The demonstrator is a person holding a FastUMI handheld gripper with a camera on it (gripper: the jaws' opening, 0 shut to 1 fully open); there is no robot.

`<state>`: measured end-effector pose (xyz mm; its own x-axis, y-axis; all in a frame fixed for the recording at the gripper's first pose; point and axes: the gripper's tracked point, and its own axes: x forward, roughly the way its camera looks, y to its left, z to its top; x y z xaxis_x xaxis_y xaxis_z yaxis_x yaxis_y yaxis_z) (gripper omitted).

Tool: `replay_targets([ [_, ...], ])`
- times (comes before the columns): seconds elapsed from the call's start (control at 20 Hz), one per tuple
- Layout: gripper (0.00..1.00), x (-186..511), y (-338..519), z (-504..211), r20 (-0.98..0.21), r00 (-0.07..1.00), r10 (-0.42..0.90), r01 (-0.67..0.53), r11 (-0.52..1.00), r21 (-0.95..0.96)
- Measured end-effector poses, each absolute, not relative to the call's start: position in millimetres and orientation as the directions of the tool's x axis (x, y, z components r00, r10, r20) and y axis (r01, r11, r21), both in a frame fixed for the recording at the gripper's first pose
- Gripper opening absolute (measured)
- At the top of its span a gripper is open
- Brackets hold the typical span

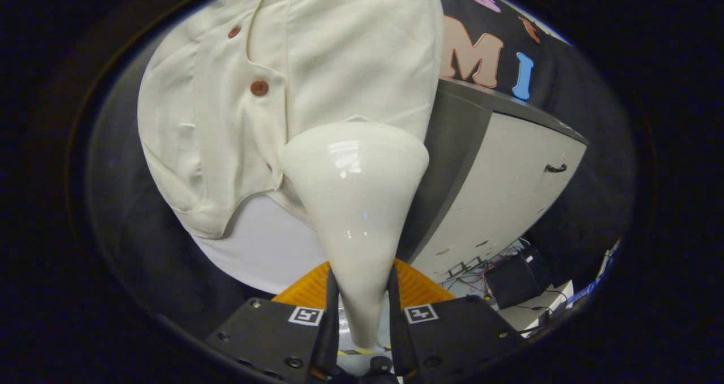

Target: Iron the clothes twice with a garment steamer, once on the left side and once on the right side.

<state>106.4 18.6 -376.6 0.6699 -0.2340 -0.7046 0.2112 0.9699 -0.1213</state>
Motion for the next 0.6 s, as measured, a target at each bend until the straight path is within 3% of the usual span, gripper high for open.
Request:
replay_targets([
  [0.6, 0.37, 23.5, 48.1, -142.1, -0.334, 0.935, -0.12, 0.131, 0.991, 0.011],
])
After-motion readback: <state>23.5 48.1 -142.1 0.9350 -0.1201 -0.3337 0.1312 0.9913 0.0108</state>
